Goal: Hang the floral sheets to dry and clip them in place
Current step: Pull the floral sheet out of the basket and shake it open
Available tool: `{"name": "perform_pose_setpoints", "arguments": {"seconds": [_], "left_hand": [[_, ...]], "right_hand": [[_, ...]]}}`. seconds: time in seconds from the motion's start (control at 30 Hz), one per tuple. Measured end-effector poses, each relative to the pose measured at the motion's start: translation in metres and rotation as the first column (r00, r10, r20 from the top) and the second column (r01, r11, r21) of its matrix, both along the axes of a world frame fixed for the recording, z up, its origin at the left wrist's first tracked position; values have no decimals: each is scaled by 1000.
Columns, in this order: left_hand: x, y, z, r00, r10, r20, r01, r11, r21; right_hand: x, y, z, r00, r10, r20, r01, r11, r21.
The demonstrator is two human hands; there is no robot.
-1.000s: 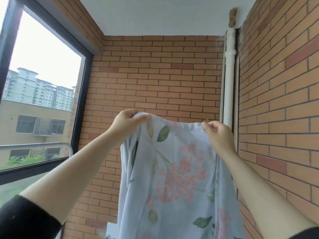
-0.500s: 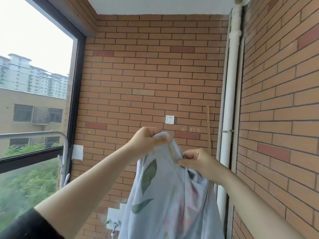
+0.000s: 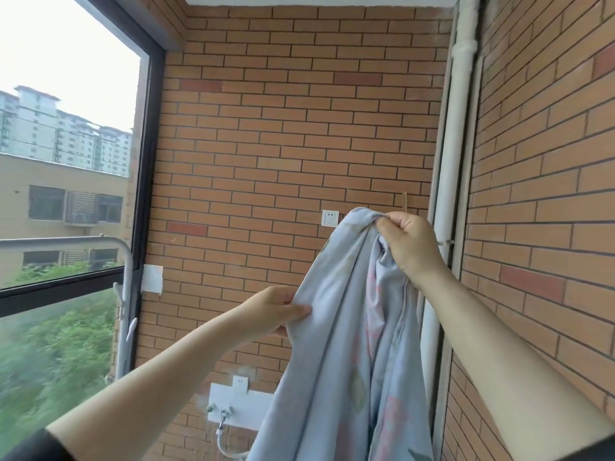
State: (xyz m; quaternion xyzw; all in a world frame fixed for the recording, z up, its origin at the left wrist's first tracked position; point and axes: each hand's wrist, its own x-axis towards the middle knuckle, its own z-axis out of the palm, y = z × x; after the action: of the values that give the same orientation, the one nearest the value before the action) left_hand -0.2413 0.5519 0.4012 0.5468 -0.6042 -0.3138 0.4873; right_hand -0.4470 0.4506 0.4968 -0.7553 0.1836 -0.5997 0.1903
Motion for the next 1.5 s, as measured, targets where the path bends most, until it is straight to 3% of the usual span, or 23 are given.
{"name": "perform_pose_setpoints", "arguments": {"seconds": [0.1,0.2,0.27,0.33,0.37,0.43,0.47,0.53,0.6,0.63,0.77,0.83,0.93,1.0,1.07,1.13,1.23,1.33,1.4,1.5], "left_hand": [[1,11,-6,980,-108,-165,117,992,44],[4,19,-13,976,-170,-134,186,976,115],[13,22,-5,995,-29,-93,37,996,82],[28,23,16,967,245,-74,-251,965,-79],[38,24,33,913,407,-8,-401,896,-190],[49,27,71,719,678,151,-571,701,-426],[49,28,89,646,741,181,-577,630,-520],[43,26,113,586,788,191,-528,549,-647],[36,22,119,532,806,258,-473,536,-700],[34,21,115,521,792,318,-455,573,-681],[33,28,80,647,555,523,-422,832,-360],[33,34,67,728,453,515,-398,890,-220],[31,36,68,879,436,193,-388,889,-243],[25,35,82,889,458,16,-430,845,-317],[19,32,97,862,507,-6,-472,798,-373],[12,32,109,802,590,99,-510,761,-402],[7,26,114,752,625,210,-511,754,-412],[-3,17,110,805,545,234,-416,800,-433],[-15,17,110,850,455,266,-321,847,-423],[-27,21,112,870,346,352,-199,898,-393]], "right_hand": [[-3,0,12,997,-67,47,67,998,-16],[-9,-4,21,991,-112,79,113,994,-10],[-16,-8,22,988,-139,69,140,990,-17],[-24,-13,18,987,-159,17,160,986,-41],[-27,-14,16,986,-168,-24,166,984,-63],[-30,-16,10,982,-171,-77,163,981,-100],[-31,-16,9,983,-170,-74,162,981,-103],[-33,-15,11,983,-183,-29,179,979,-94],[-39,-17,13,973,-230,7,230,970,-86],[-43,-20,11,966,-259,15,259,963,-80],[-55,-35,-3,925,-374,67,377,925,-42],[-59,-41,-9,913,-397,88,399,917,-9],[-62,-48,-15,921,-388,-27,389,921,23],[-62,-49,-19,920,-381,-93,386,921,45],[-61,-43,-28,928,-366,-68,371,921,121],[-59,-32,-36,940,-330,86,309,930,198],[-45,-11,-39,959,-128,254,99,987,123],[-14,10,-39,979,182,89,-190,977,94],[10,19,-41,937,350,-26,-342,928,150],[31,26,-45,844,534,-47,-517,834,194]]}}
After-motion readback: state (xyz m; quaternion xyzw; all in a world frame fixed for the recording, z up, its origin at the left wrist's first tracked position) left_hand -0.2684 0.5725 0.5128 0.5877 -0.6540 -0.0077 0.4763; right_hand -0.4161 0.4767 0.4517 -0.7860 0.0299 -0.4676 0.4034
